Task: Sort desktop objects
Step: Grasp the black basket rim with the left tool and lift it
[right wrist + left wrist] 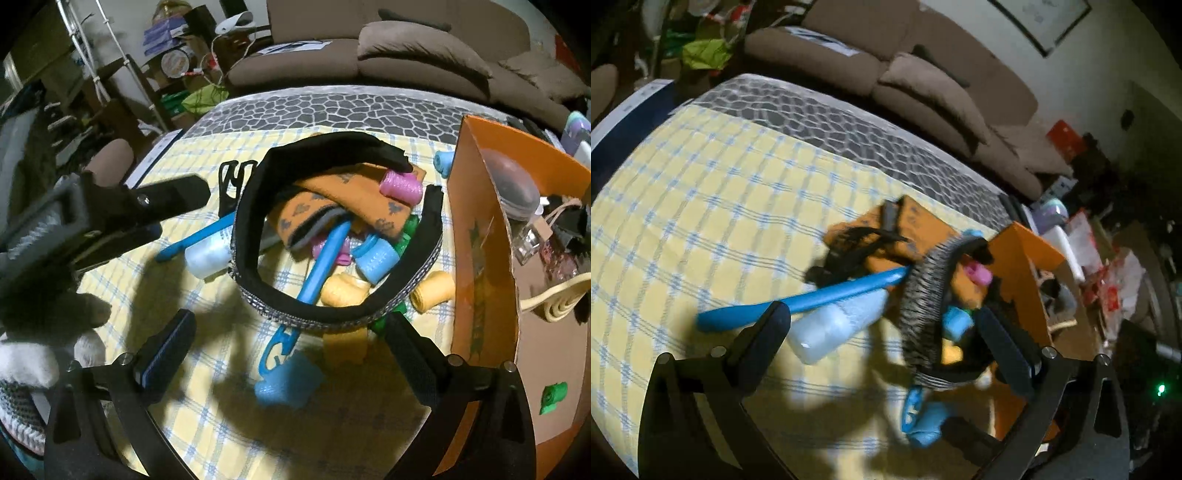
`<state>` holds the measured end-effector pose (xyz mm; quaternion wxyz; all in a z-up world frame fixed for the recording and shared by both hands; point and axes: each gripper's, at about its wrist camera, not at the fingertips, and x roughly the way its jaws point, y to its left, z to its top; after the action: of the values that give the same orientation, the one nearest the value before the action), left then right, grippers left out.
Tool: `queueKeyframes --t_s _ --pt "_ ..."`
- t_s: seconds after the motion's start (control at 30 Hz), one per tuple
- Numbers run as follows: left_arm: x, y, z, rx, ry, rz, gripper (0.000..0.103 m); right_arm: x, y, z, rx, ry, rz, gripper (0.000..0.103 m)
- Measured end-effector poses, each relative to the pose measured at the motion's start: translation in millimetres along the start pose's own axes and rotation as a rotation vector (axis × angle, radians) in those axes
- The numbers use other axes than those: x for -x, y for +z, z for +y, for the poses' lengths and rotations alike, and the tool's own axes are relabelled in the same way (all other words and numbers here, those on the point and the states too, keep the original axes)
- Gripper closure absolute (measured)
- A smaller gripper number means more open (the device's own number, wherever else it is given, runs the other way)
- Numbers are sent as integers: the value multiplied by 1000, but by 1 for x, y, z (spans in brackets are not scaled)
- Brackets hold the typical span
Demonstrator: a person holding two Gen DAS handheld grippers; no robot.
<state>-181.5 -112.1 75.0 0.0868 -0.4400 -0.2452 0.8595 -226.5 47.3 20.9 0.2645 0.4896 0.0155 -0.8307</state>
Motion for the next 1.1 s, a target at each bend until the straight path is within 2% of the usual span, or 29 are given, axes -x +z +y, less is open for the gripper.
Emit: queueKeyframes --t_s 0.1,0.33,0.37,0.4,0.43,0.47,0.5,0.6,0.73,0.87,0.93,1.0,1.07,1.1 --pt "-17 -7 -10 -39 9 57 19 1 -1 -3 -39 35 5 1" --pt "-36 -17 -20 -79 30 108 31 5 -4 -3 -57 96 8 1" --pt "-38 -18 -21 -84 33 110 41 5 -5 -2 -56 104 9 1" --pt "-42 -19 -21 -90 38 124 56 5 -5 -2 -56 111 10 1" --pt "-46 -20 -19 -89 37 137 64 5 -7 -2 -57 116 11 1" --pt "-50 -21 -17 -82 40 151 80 5 -7 -2 -59 122 12 1" --pt "-53 -22 -13 -67 39 160 83 6 -7 -3 -62 130 13 1" --pt "-56 -24 4 13 23 174 87 5 -9 -4 -59 122 22 1" --pt "-52 -22 29 150 -63 186 89 6 -6 -12 -98 144 17 1" --pt "-48 -23 41 213 -109 194 89 10 -4 -26 -204 243 -15 3" --pt "-47 -24 43 218 -109 198 89 10 -4 -37 -278 286 -31 12" --pt "-46 -25 43 216 -107 197 89 7 -6 -45 -323 298 -33 38" --pt "-42 -24 42 213 -113 190 89 3 -7 -49 -335 272 -26 47" --pt "-40 -21 41 213 -119 183 89 4 -6 -47 -326 266 -27 48"
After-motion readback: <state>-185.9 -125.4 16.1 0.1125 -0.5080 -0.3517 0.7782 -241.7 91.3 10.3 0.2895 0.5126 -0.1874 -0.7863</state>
